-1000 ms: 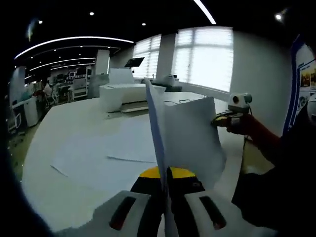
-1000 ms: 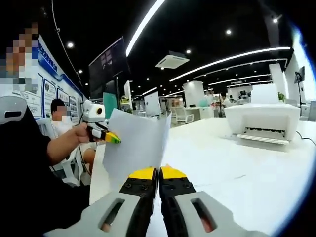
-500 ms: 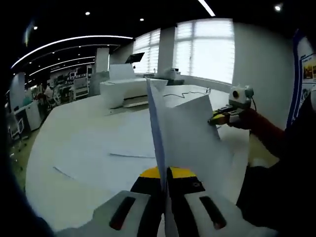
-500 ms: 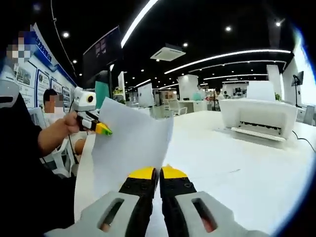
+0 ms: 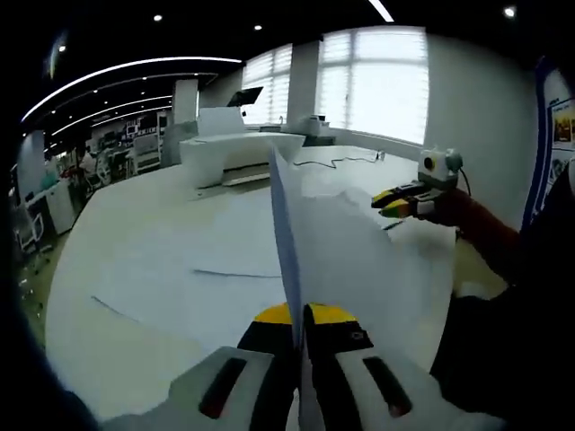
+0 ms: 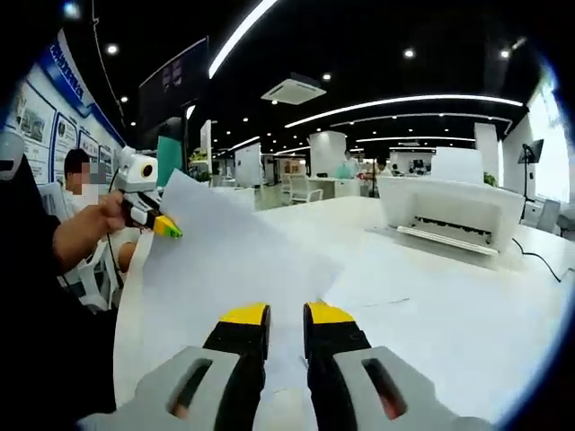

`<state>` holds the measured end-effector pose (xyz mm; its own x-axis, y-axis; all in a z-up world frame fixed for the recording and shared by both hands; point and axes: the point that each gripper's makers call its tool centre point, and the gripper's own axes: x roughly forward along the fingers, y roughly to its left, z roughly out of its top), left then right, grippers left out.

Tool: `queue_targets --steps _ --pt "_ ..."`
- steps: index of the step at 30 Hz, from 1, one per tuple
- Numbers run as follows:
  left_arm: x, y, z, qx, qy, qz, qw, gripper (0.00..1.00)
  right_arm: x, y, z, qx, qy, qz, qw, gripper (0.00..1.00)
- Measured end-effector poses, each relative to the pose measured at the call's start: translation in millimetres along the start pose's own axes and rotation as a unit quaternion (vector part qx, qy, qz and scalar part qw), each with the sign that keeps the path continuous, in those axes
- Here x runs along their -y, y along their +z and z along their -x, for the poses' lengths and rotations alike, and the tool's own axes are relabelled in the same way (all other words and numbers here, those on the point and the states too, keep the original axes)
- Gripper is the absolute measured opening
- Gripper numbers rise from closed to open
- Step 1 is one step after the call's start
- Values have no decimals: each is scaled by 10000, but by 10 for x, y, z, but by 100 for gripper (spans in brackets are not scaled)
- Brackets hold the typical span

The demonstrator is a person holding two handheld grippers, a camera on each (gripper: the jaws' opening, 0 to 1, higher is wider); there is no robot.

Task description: Organize the stack of printing papers by aligning and flattening the scattered papers on the table

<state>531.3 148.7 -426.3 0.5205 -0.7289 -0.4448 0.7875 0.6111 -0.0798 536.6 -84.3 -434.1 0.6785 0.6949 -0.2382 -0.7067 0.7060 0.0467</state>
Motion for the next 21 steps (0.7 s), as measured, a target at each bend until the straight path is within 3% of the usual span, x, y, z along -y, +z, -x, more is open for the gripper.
queue_targets --steps 6,15,21 --pt "17 -17 -23 -74 -25 -41 10000 7 220 66 118 38 -264 55 9996 14" --pt "28 -7 -39 -71 -69 -68 9999 7 296 53 190 -9 -399 143 9991 20" --pt "35 -15 -41 -62 -101 -64 9999 7 476 73 262 -66 -568 180 9982 24"
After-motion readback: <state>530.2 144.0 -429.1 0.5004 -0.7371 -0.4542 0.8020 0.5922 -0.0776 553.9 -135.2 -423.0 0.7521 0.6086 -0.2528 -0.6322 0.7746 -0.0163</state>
